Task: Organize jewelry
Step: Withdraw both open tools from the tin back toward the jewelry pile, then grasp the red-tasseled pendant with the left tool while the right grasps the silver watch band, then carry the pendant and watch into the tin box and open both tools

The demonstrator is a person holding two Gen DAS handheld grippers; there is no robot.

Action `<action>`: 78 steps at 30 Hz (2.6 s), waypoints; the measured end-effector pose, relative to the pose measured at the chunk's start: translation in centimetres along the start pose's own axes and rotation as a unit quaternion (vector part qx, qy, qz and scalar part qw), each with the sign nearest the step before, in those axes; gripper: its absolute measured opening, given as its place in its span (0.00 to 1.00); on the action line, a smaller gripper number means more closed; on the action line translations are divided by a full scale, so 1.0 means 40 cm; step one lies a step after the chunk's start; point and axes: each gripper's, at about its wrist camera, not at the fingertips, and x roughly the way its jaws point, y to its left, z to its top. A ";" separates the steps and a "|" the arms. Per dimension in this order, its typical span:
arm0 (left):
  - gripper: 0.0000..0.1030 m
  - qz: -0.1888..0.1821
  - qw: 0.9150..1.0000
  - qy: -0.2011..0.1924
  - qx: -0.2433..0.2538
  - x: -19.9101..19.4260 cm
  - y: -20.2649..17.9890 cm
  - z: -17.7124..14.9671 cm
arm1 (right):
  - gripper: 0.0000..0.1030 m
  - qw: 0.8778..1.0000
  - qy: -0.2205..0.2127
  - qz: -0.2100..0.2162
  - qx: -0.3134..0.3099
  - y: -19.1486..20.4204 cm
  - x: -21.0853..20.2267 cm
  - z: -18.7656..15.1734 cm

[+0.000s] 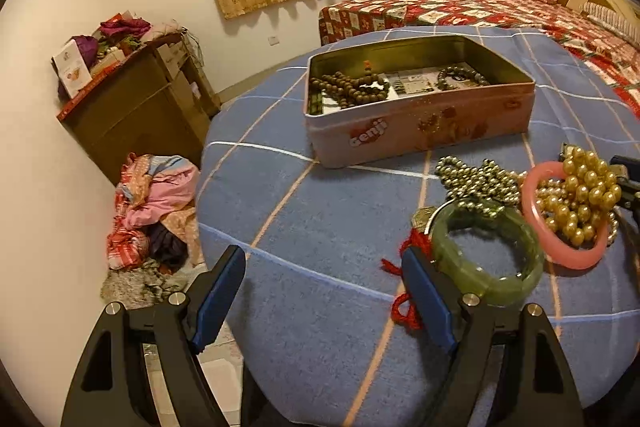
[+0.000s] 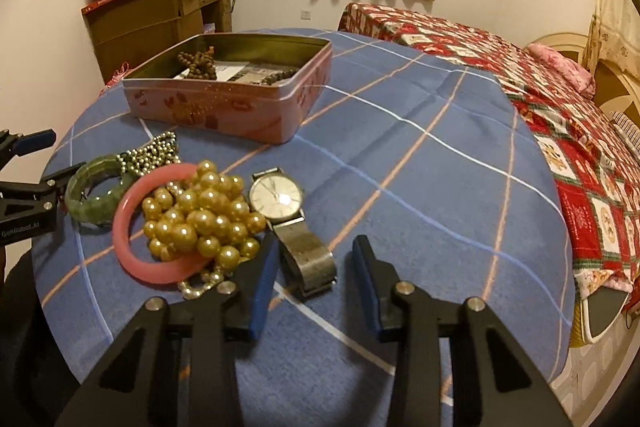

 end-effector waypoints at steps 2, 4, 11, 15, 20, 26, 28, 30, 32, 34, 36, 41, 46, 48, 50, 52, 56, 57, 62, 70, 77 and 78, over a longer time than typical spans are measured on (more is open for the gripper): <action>0.78 -0.001 1.000 0.000 0.002 0.004 -0.004 0.004 | 0.40 1.000 -0.001 0.002 0.002 0.000 0.002 0.002; 0.78 -0.003 1.000 0.001 0.007 0.007 -0.011 0.006 | 0.40 1.000 -0.004 0.004 0.004 -0.002 0.002 0.001; 0.78 -0.020 1.000 -0.007 -0.008 -0.035 0.000 0.011 | 0.40 1.000 -0.006 0.008 0.009 -0.006 0.003 0.001; 0.78 -0.027 1.000 -0.005 0.004 -0.056 -0.017 0.003 | 0.40 1.000 -0.006 0.009 0.009 -0.005 0.003 0.001; 0.78 -0.027 1.000 0.008 0.013 -0.032 -0.034 -0.012 | 0.40 1.000 -0.007 0.010 0.010 -0.007 0.001 -0.001; 0.77 -0.031 0.999 0.004 0.010 0.003 -0.033 0.007 | 0.40 1.000 -0.009 0.006 0.009 -0.004 0.004 0.002; 0.62 -0.053 0.999 0.011 0.001 0.012 -0.029 0.006 | 0.40 1.000 -0.011 0.007 0.008 -0.004 0.005 0.002; 0.50 -0.068 0.998 0.008 -0.004 0.011 -0.027 0.005 | 0.36 1.000 -0.013 0.011 0.007 -0.006 0.006 0.001; 0.37 -0.071 0.997 0.003 0.006 0.003 -0.034 0.004 | 0.31 1.000 -0.015 0.016 0.002 0.000 0.005 0.001; 0.15 -0.080 0.997 0.002 0.000 0.000 -0.026 0.006 | 0.23 1.000 -0.017 0.018 -0.006 0.009 0.005 0.000; 0.04 -0.094 0.996 0.008 -0.009 0.004 -0.019 0.008 | 0.18 1.000 -0.019 0.021 -0.008 0.015 0.003 -0.001; 0.04 -0.074 0.997 -0.001 -0.005 -0.005 -0.015 0.012 | 0.18 0.999 -0.028 0.022 0.002 0.001 -0.003 -0.005; 0.04 -0.057 0.998 -0.029 -0.008 -0.036 0.010 0.034 | 0.18 0.999 -0.041 0.020 0.012 -0.021 -0.017 0.002; 0.04 -0.057 0.998 -0.038 -0.014 -0.047 0.025 0.045 | 0.18 0.999 -0.045 0.020 0.016 -0.027 -0.023 0.004; 0.04 -0.056 0.997 -0.047 -0.017 -0.057 0.036 0.054 | 0.18 0.998 -0.050 0.019 0.020 -0.033 -0.027 0.007; 0.04 -0.057 0.997 -0.052 -0.020 -0.064 0.046 0.066 | 0.17 0.998 -0.058 0.019 0.021 -0.033 -0.036 0.011; 0.04 -0.061 0.996 -0.061 -0.022 -0.077 0.057 0.083 | 0.18 0.997 -0.076 0.013 0.014 -0.027 -0.057 0.023; 0.04 -0.061 0.996 -0.063 -0.022 -0.079 0.058 0.087 | 0.18 0.997 -0.079 0.013 0.013 -0.026 -0.062 0.026; 0.04 -0.063 0.995 -0.073 -0.019 -0.094 0.053 0.108 | 0.17 0.995 -0.093 0.014 0.018 -0.035 -0.082 0.042; 0.04 -0.051 0.994 -0.094 -0.010 -0.114 0.057 0.155 | 0.17 0.993 -0.116 0.011 0.019 -0.046 -0.111 0.084; 0.04 -0.039 0.992 -0.120 0.000 -0.132 0.068 0.219 | 0.17 0.991 -0.136 0.006 0.010 -0.046 -0.123 0.137; 0.04 -0.038 0.992 -0.123 0.002 -0.132 0.068 0.227 | 0.17 0.990 -0.140 0.006 0.007 -0.046 -0.124 0.149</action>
